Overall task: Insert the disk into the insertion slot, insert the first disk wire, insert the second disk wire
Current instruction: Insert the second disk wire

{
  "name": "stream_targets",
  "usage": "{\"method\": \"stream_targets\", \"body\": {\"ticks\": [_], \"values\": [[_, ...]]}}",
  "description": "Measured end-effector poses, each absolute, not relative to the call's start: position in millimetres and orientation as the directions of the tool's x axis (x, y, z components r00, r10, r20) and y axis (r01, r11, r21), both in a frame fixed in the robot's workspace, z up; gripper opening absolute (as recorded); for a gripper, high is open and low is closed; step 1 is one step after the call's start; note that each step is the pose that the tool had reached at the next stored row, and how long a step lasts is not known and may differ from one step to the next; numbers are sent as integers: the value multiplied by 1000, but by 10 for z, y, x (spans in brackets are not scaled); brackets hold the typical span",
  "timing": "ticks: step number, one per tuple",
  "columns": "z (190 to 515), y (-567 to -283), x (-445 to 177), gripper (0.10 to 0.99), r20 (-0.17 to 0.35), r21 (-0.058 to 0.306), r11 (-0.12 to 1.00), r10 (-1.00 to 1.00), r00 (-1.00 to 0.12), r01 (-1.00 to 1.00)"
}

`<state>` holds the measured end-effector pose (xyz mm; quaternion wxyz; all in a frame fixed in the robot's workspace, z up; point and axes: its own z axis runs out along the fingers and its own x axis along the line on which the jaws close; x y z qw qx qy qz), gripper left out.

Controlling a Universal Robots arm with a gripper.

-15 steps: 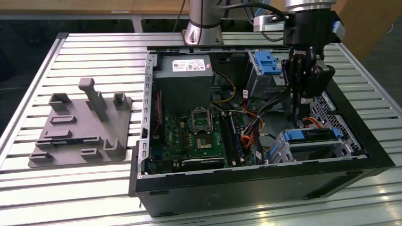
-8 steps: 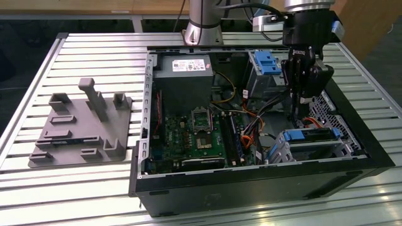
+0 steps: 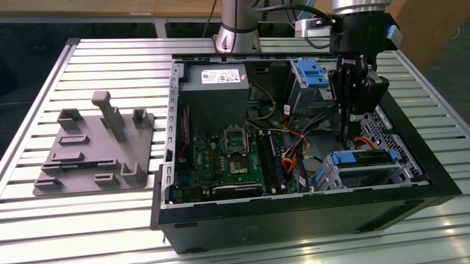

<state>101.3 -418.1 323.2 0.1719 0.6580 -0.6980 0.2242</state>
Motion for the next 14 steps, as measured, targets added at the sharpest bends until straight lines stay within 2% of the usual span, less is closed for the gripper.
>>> {"method": "stream_targets", "body": {"ticks": [11, 13, 14], "values": [[3212, -4176, 1014, 267, 535, -87, 44, -841, -84, -995], [3212, -4173, 1014, 251, 535, -87, 44, -841, -84, -995], [3212, -4172, 1014, 188, 535, -87, 44, -841, -84, -995]]}}
